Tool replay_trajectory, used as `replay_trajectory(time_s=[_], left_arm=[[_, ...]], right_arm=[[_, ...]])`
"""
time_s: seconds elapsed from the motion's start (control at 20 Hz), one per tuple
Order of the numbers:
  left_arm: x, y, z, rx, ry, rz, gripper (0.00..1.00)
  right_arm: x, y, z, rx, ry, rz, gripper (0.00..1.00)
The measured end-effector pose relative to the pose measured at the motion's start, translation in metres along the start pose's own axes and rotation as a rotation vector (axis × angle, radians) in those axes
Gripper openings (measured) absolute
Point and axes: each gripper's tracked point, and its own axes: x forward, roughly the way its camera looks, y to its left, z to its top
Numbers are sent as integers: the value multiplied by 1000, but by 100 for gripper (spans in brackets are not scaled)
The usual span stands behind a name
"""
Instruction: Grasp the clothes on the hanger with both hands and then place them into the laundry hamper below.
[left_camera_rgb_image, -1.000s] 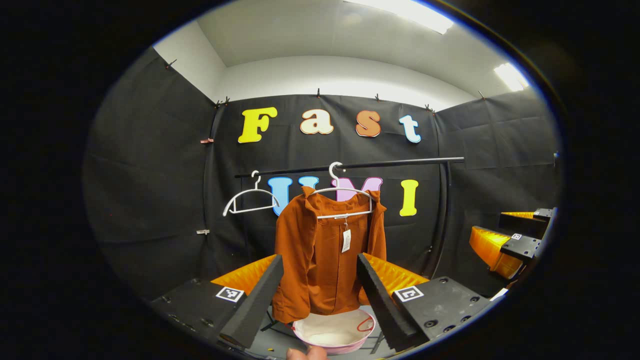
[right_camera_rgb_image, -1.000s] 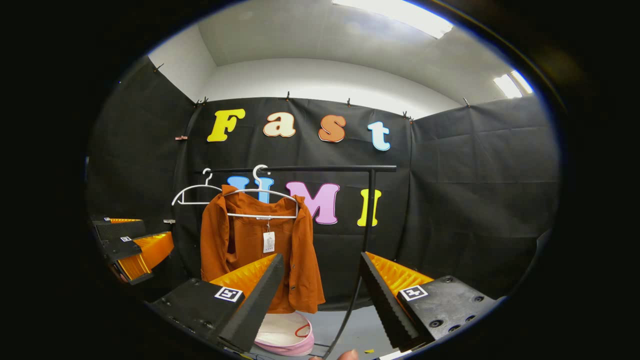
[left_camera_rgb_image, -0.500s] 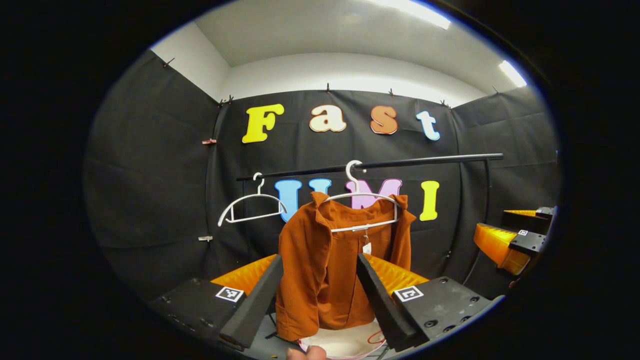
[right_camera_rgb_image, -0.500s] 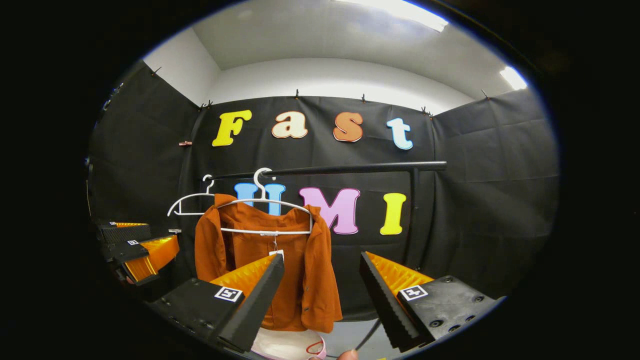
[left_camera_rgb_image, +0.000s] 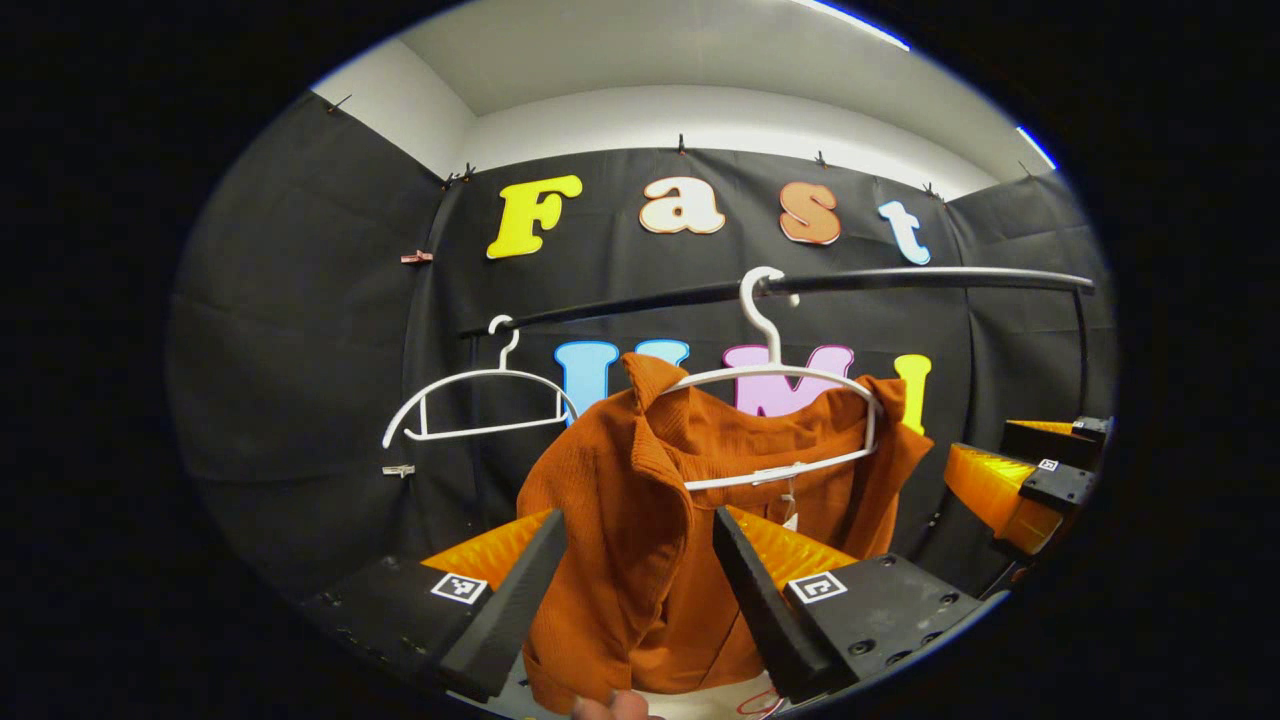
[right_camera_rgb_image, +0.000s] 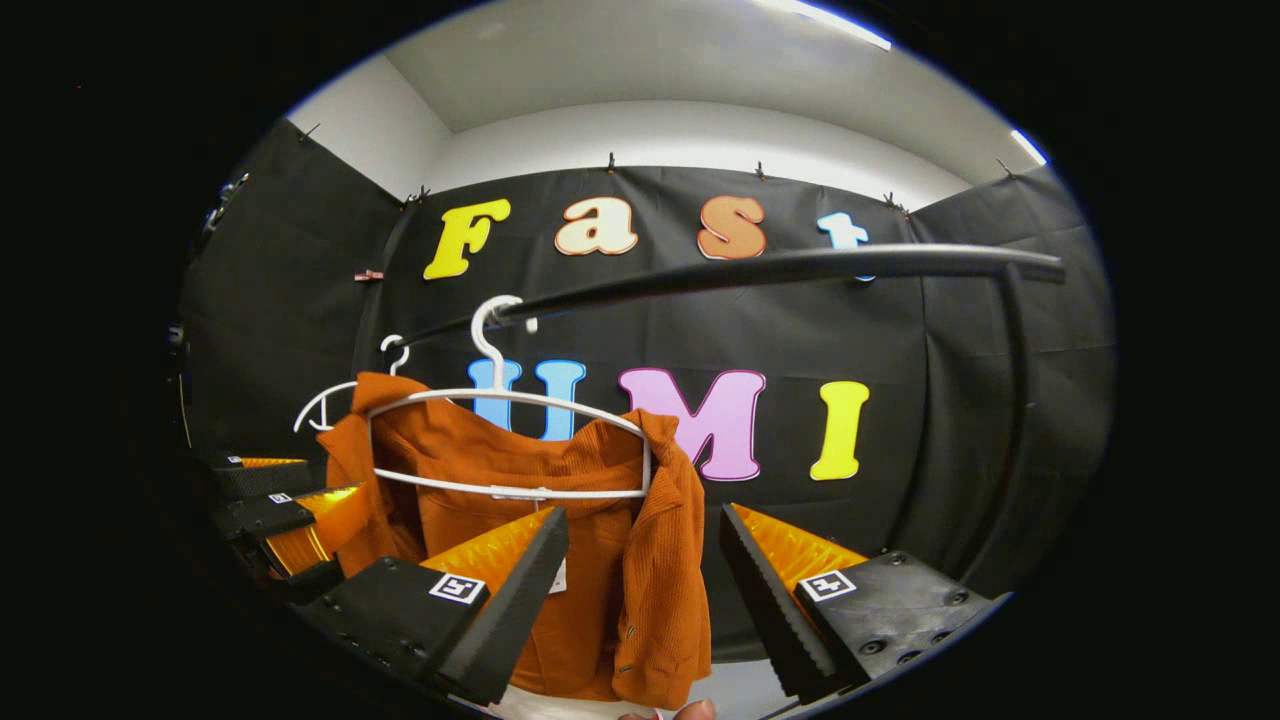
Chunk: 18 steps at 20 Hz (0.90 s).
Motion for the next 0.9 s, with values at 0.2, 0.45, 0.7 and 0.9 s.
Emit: replay_trajectory(time_s=[0.2,0.45,0.7,0.9], left_arm=[[31,8,-13,20,9,39,94],[50,15,-15,43,-4,56,91],[64,29,-19,32,21,97,65],[68,27,-22,25,42,73,13]], right_arm=[[44,-2,-32,29,37,6,98],[87,-3,-43,143,15,23,98],[121,-6,-69,284,115,40,48],[126,-10,-81,384,206,90,11]])
